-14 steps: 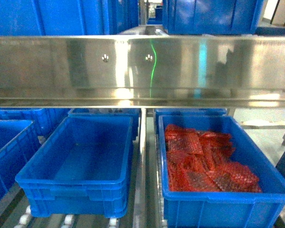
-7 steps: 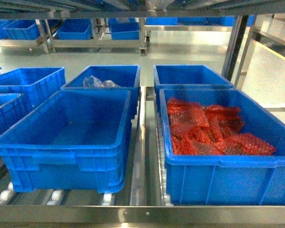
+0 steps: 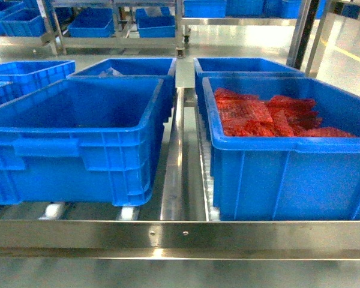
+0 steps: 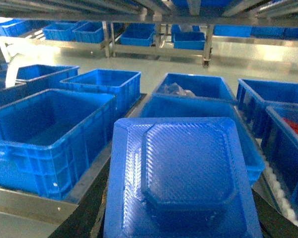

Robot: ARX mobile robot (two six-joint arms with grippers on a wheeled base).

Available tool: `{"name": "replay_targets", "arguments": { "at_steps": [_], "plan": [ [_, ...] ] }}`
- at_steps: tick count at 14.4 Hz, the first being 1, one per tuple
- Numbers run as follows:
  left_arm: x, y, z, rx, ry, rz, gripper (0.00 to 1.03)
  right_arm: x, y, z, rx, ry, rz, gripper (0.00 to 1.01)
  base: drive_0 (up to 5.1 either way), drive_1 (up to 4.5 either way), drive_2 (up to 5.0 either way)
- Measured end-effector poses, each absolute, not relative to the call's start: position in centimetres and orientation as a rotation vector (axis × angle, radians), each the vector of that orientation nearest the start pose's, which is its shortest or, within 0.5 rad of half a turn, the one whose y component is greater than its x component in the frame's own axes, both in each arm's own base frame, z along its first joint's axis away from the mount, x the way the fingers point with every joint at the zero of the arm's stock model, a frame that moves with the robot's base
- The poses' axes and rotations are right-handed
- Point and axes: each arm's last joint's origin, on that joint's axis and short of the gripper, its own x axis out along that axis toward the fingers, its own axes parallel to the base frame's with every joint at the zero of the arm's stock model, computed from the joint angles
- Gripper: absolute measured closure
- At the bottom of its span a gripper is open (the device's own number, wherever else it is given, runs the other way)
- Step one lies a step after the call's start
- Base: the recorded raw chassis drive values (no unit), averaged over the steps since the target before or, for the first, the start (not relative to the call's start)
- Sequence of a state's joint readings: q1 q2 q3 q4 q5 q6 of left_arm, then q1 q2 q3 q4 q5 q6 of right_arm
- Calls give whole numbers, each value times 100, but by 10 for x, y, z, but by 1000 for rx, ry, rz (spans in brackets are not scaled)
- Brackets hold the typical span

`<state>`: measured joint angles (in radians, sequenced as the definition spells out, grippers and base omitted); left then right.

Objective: Pick blue part to blue bin on bottom shelf

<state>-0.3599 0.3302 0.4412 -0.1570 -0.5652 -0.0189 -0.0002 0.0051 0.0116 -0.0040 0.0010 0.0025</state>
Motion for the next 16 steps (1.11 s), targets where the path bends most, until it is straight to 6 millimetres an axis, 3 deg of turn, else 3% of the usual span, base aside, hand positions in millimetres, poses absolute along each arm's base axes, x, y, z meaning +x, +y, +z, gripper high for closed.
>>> {"name": "replay_targets", "arguments": {
  "at_steps": [16],
  "plan": [
    [98,-20,272,2,39,206,60,97,0,167,2,-1,0,3,0,0,0]
  ]
}}
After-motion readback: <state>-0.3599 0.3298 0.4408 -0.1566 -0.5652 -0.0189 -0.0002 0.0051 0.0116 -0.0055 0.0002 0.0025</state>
